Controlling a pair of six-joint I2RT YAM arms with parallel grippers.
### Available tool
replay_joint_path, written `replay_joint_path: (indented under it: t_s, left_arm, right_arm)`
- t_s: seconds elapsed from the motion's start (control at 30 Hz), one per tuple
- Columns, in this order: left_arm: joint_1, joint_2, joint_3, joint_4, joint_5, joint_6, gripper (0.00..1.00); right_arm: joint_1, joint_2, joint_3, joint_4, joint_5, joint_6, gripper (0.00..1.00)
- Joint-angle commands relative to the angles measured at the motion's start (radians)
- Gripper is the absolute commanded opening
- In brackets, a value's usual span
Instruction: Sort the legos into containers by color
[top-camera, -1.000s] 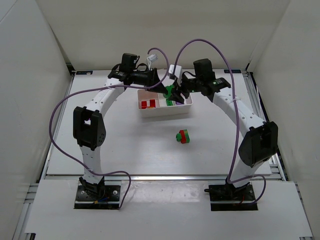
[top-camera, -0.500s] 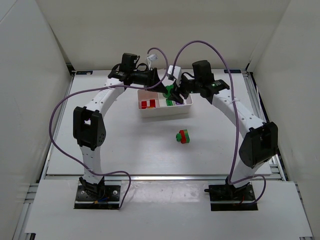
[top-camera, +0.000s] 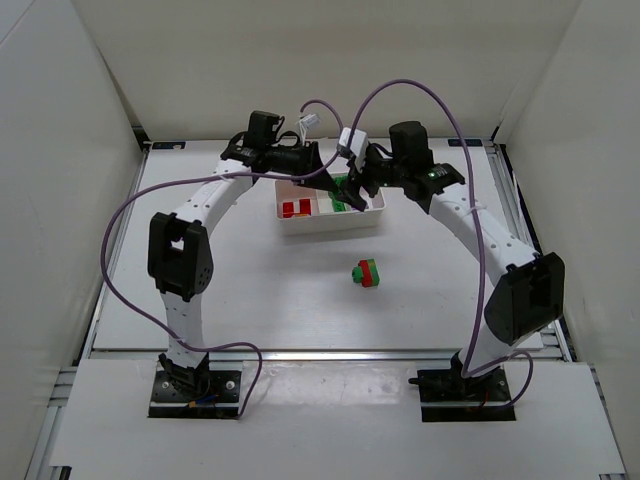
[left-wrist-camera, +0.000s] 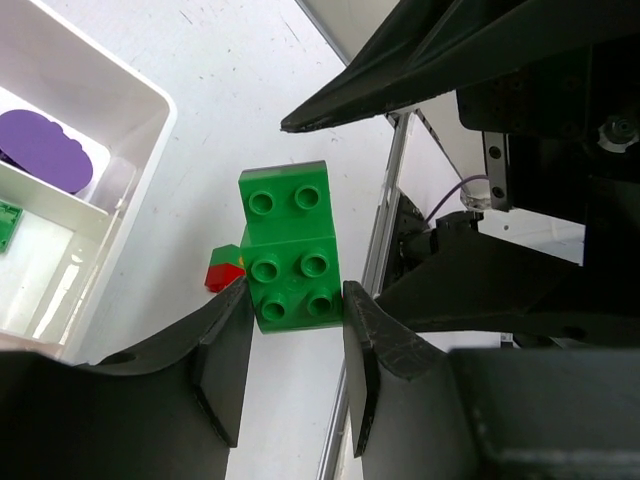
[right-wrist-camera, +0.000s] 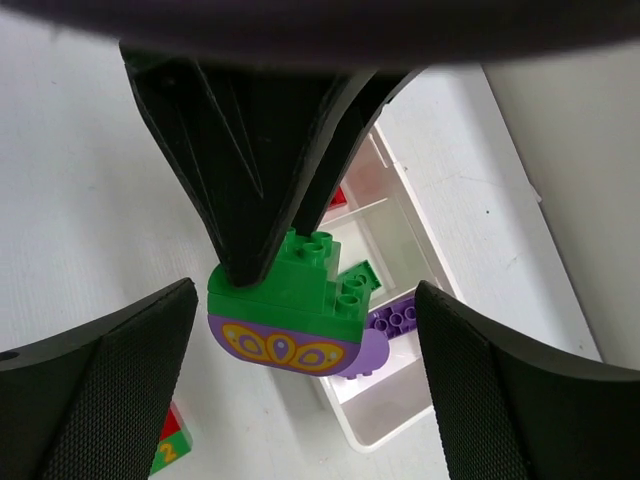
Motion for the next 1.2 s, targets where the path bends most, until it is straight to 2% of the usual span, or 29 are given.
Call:
replay_joint_path:
  t_s: [0.0,0.13,0.23,0.27,0.37,0.5,0.63,0.7,0.93,1.17]
  left_arm:
    - [-0.006,-0.056,-0.023,0.045,0.013,0.015,0.10]
    - [-0.002,-0.100,-0.104,0.146,0.027,-0.020,0.10]
    - [0.015,-0.152,-0.216,0.330,0.050,-0.080,0.11]
    - [0.030,-0.177,-0.238,0.413,0.056,-0.122,0.11]
    - [0.053,-0.189,-0.304,0.517,0.088,-0.204,0.11]
    - [0.072,-0.195,-0.321,0.577,0.114,-0.225,0.12]
    - [0.081,-0.180,-0.298,0.643,0.148,-0.261,0.11]
    - [0.081,-0.169,-0.284,0.669,0.150,-0.298,0.10]
    - [0.070,-0.146,-0.210,0.748,0.162,-0.391,0.10]
    - [0.093,-0.136,-0.198,0.774,0.167,-0.416,0.10]
  right_arm:
    - [-0.014,-0.047,0.005,0.045,-0.018,0.056,0.93]
    - [-0.132,-0.037,0.032,0.039,-0.079,0.224,0.93]
    - [-0.233,-0.026,0.031,0.057,-0.180,0.385,0.92]
    - [-0.258,-0.023,0.026,0.069,-0.236,0.471,0.92]
    - [-0.345,0.005,0.025,0.128,-0.394,0.586,0.91]
    - [-0.413,0.083,0.061,0.216,-0.611,0.871,0.89]
    - [-0.411,0.157,0.008,0.544,-0.752,1.161,0.88]
    - [-0.393,0.193,0.009,0.624,-0.803,1.267,0.87]
    - [-0.307,0.283,0.097,0.769,-0.826,1.398,0.81]
    - [-0.261,0.319,0.144,0.780,-0.824,1.406,0.72]
